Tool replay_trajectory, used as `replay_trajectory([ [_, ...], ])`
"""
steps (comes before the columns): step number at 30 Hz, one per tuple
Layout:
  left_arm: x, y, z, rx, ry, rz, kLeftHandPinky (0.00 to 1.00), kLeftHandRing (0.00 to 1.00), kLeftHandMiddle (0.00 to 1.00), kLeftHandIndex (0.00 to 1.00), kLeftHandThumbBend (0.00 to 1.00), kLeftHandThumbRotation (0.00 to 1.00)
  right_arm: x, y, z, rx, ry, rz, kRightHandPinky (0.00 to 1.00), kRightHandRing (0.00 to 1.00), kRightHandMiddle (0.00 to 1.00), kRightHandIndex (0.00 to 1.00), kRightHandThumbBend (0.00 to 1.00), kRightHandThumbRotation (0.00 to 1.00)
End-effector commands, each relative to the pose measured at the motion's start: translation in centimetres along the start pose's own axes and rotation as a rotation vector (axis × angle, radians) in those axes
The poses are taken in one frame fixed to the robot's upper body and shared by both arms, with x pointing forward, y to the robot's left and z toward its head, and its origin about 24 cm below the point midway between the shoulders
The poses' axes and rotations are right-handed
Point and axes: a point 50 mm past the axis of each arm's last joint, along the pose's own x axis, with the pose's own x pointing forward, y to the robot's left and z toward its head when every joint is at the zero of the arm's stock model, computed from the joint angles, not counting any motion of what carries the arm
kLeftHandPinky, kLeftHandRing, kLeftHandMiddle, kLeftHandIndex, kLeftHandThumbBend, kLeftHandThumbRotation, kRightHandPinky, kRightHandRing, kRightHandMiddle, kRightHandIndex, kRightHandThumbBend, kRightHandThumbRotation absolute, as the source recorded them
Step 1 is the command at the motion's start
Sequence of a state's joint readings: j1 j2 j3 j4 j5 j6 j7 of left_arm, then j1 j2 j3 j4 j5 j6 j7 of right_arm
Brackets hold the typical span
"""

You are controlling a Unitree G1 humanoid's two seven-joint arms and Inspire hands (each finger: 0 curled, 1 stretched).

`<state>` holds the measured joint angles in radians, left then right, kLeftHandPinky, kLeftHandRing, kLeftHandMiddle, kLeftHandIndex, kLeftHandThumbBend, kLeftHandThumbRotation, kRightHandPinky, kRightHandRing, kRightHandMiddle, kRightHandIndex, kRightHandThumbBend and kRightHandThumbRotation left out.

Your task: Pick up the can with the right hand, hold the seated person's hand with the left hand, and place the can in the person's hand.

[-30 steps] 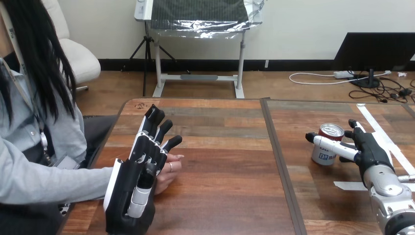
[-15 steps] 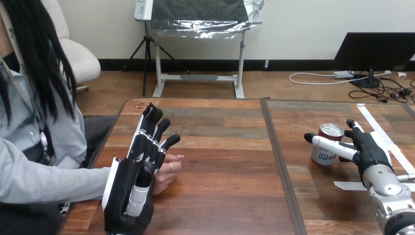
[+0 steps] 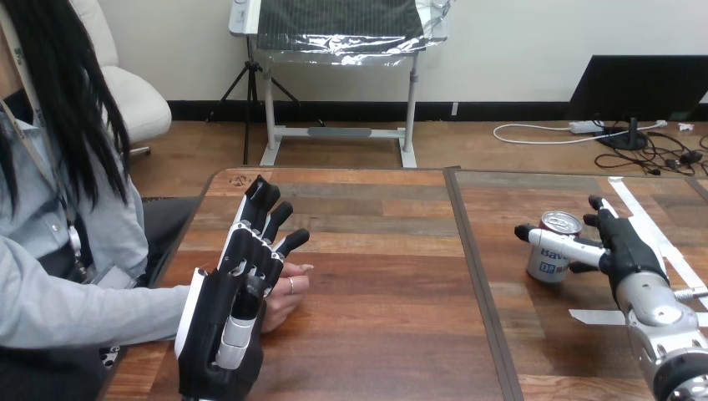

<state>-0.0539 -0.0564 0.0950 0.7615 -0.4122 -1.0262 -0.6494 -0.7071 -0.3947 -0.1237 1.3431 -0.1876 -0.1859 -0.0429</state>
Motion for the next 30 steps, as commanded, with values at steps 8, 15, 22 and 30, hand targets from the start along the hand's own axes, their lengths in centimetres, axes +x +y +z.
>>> replay_trajectory([
  [8,2.0,-0.8,0.4,-0.004,-0.067,-0.033,0.84,0.95,0.97,0.96,1.0,0.83,0.9,0.0,5.0,0.01,-0.116,-0.032,0.73,0.84,0.93,1.0,1.0,0.32],
  [15,1.9,-0.8,0.4,-0.005,-0.066,-0.031,0.84,0.94,0.96,0.96,1.0,0.83,0.9,0.2,5.5,0.019,-0.124,-0.037,0.69,0.82,0.91,1.0,1.0,0.3],
  [22,1.9,-0.8,0.4,-0.007,-0.067,-0.03,0.83,0.93,0.95,0.95,1.0,0.83,1.0,0.3,5.7,0.059,-0.126,-0.03,0.7,0.83,0.91,1.0,1.0,0.26],
  [30,1.8,-0.9,0.4,-0.005,-0.066,-0.031,0.83,0.93,0.95,0.95,1.0,0.83,1.0,0.5,5.9,0.076,-0.125,-0.034,0.71,0.83,0.89,0.97,1.0,0.24],
])
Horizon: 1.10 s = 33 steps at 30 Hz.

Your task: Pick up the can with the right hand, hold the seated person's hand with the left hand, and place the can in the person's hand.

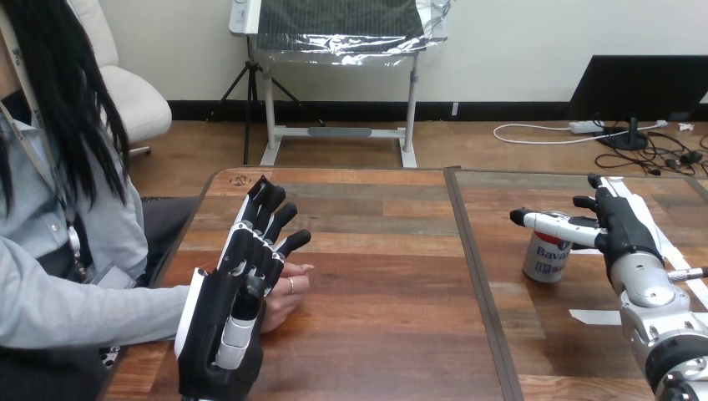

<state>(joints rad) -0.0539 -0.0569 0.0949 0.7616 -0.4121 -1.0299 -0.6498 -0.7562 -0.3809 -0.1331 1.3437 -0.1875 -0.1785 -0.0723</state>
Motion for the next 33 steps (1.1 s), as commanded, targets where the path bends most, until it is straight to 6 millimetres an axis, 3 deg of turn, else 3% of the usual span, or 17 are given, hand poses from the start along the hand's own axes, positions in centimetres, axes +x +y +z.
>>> replay_trajectory([
  [1,1.84,-0.86,0.36,-0.005,-0.063,-0.031,0.83,0.93,0.95,0.96,1.0,0.83,0.72,0.41,3.88,0.06,-0.079,-0.01,0.71,0.83,0.89,0.96,1.0,0.23],
  [12,1.79,-0.9,0.35,-0.004,-0.062,-0.028,0.82,0.93,0.95,0.95,1.0,0.83,0.74,0.72,3.89,0.04,-0.063,-0.01,0.64,0.77,0.84,0.92,1.0,0.2],
  [21,1.8,-0.91,0.36,-0.007,-0.063,-0.027,0.81,0.92,0.95,0.95,1.0,0.83,0.74,0.97,3.87,0.025,-0.054,-0.007,0.69,0.79,0.83,0.9,1.0,0.19],
  [26,1.81,-0.93,0.37,-0.009,-0.066,-0.025,0.81,0.92,0.95,0.95,1.0,0.84,0.73,1.05,3.79,-0.007,-0.049,-0.004,0.4,0.53,0.61,0.89,1.0,0.18],
  [30,1.79,-0.92,0.38,-0.01,-0.066,-0.025,0.8,0.92,0.95,0.95,1.0,0.84,0.73,1.16,3.67,-0.002,-0.036,0.002,0.33,0.48,0.57,0.89,1.0,0.17],
  [33,1.77,-0.92,0.38,-0.01,-0.065,-0.024,0.8,0.92,0.95,0.95,1.0,0.84,0.74,1.23,3.62,0.001,-0.026,0.003,0.21,0.33,0.41,0.89,1.0,0.18],
])
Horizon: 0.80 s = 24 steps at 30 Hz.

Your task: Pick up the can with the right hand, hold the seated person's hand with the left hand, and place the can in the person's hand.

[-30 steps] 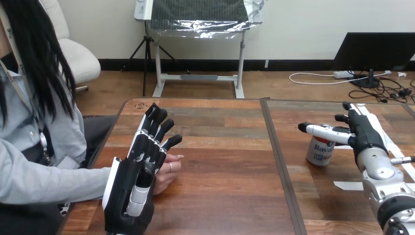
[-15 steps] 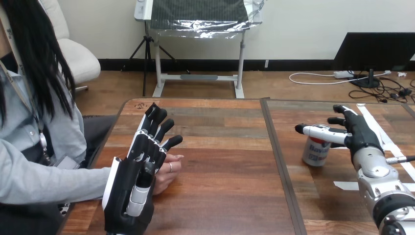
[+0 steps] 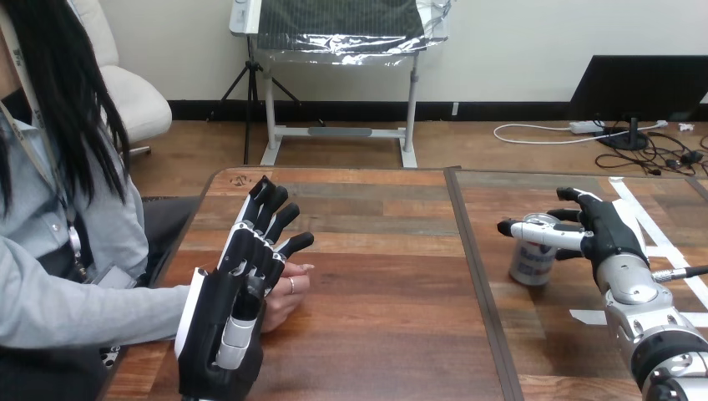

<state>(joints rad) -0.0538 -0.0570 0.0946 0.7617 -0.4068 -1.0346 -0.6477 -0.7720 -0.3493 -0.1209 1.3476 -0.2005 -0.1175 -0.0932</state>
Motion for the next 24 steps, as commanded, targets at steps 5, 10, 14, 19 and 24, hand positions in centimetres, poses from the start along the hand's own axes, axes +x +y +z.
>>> replay_trajectory([
  [5,1.75,-0.88,0.35,-0.013,-0.062,-0.02,0.8,0.92,0.94,0.94,1.0,0.84,0.52,-0.03,3.43,0.02,-0.065,-0.003,0.16,0.26,0.35,0.9,1.0,0.17],
  [10,1.72,-0.85,0.32,-0.016,-0.06,-0.02,0.8,0.92,0.94,0.94,1.0,0.84,0.51,0.09,3.34,0.021,-0.061,0.007,0.35,0.51,0.59,0.9,1.0,0.15],
  [14,1.71,-0.85,0.33,-0.015,-0.06,-0.021,0.8,0.92,0.94,0.94,1.0,0.84,0.51,0.13,3.29,-0.002,-0.059,0.006,0.6,0.72,0.77,0.89,1.0,0.13],
  [19,1.72,-0.86,0.33,-0.021,-0.062,-0.022,0.8,0.92,0.94,0.94,1.0,0.83,0.5,0.27,3.26,-0.031,-0.054,0.003,0.65,0.75,0.8,0.86,0.99,0.12],
  [24,1.72,-0.83,0.34,-0.019,-0.062,-0.023,0.8,0.92,0.94,0.94,1.0,0.83,0.48,0.34,3.16,-0.033,-0.05,0.004,0.64,0.74,0.79,0.85,0.98,0.1],
])
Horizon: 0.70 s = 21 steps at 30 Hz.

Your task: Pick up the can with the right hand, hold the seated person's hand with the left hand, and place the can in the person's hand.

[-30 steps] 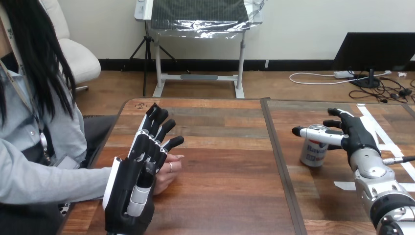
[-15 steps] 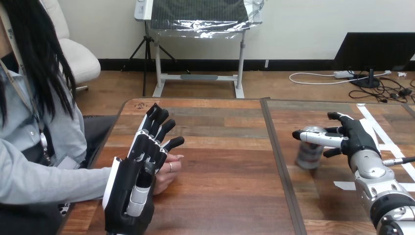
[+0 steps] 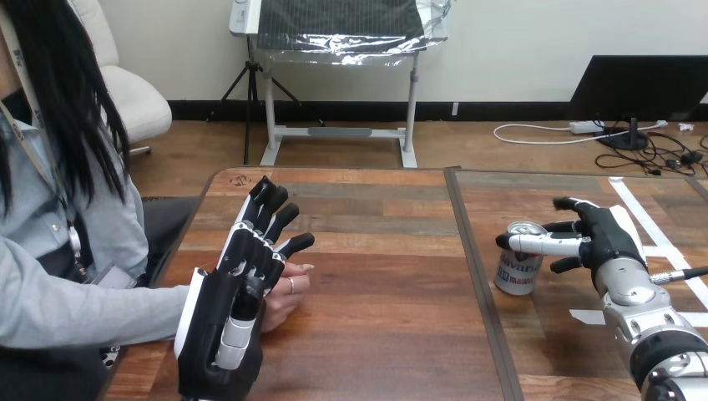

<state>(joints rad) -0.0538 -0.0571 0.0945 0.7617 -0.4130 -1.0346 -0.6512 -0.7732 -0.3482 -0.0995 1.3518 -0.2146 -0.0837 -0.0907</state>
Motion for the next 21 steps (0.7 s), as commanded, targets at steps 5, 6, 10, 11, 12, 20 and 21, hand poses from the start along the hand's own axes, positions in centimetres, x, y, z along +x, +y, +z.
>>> replay_trajectory([
  [5,1.74,-0.85,0.34,-0.015,-0.064,-0.025,0.8,0.92,0.94,0.94,1.0,0.83,0.37,0.05,3.42,0.001,-0.083,-0.011,0.69,0.76,0.8,0.82,0.97,0.06],
  [6,1.73,-0.85,0.34,-0.014,-0.064,-0.025,0.8,0.92,0.94,0.94,1.0,0.83,0.37,0.06,3.38,0.0,-0.083,-0.012,0.69,0.76,0.8,0.82,0.97,0.06],
  [10,1.72,-0.84,0.34,-0.013,-0.062,-0.024,0.8,0.92,0.94,0.94,1.0,0.83,0.36,0.1,3.3,-0.022,-0.081,-0.018,0.69,0.76,0.79,0.8,0.96,0.03],
  [11,1.72,-0.84,0.34,-0.013,-0.062,-0.024,0.8,0.92,0.94,0.94,1.0,0.83,0.36,0.1,3.29,-0.028,-0.08,-0.02,0.69,0.75,0.79,0.8,0.95,0.02],
  [12,1.72,-0.85,0.33,-0.017,-0.06,-0.025,0.8,0.92,0.94,0.94,1.0,0.83,0.35,0.11,3.26,-0.029,-0.082,-0.022,0.68,0.75,0.78,0.79,0.95,0.01],
  [20,1.7,-0.87,0.35,-0.02,-0.06,-0.026,0.81,0.92,0.94,0.94,1.0,0.83,0.33,0.17,3.17,-0.042,-0.081,-0.037,0.65,0.72,0.74,0.74,0.94,0.0],
  [21,1.7,-0.87,0.35,-0.019,-0.06,-0.024,0.81,0.92,0.94,0.94,1.0,0.83,0.32,0.18,3.15,-0.048,-0.081,-0.039,0.65,0.71,0.73,0.73,0.94,0.0],
])
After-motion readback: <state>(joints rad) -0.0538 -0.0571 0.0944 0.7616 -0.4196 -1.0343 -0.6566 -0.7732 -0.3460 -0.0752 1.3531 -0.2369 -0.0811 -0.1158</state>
